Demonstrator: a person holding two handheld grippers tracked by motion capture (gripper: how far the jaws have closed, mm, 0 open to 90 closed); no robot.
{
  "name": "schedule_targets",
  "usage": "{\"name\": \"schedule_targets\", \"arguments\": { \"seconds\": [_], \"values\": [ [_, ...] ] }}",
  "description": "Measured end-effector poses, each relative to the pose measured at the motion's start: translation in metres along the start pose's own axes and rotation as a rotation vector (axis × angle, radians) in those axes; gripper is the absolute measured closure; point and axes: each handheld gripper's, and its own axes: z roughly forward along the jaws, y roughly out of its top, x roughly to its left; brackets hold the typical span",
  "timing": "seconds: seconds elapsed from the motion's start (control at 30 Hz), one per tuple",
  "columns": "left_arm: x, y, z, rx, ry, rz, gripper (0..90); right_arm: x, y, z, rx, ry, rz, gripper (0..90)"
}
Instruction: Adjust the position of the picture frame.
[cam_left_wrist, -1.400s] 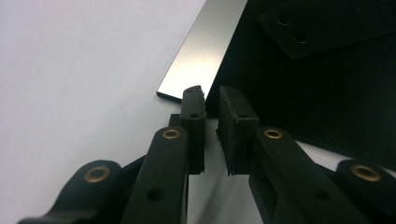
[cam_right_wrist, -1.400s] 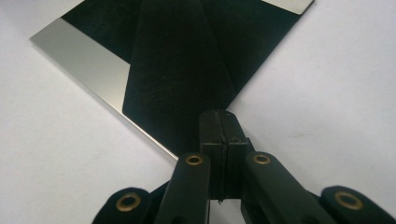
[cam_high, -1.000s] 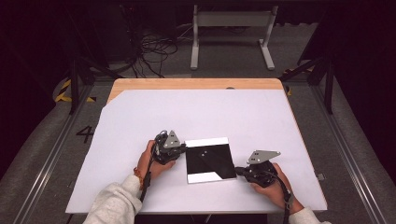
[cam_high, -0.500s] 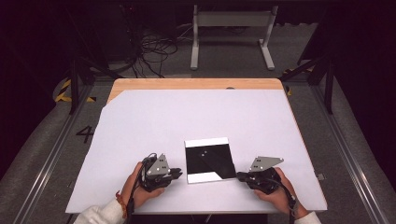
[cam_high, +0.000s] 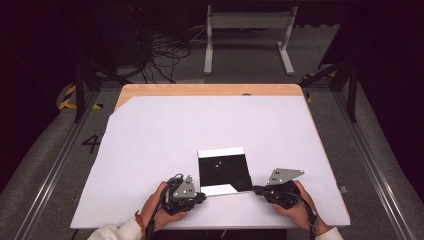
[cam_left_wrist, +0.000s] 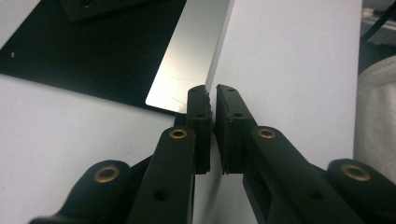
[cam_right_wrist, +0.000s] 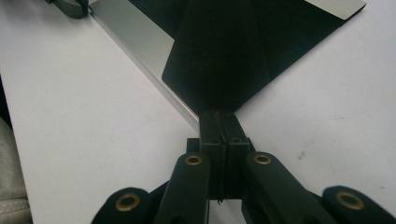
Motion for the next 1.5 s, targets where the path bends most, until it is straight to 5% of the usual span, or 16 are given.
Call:
{"name": "schedule_targets", "arguments": {
  "seconds": [0.87,1.5],
  "values": [
    [0.019,-0.004,-0.001,-0.014,0.037,-0.042,89.7,0.008,0.004,0.010,-0.035,-0.067,-0.001,90.0],
    [0.026,-0.005,0.000,-0.027,0.035,-0.064,89.7,0.007,0.007,0.012,-0.030,-0.069,-0.016,90.0]
  ]
}}
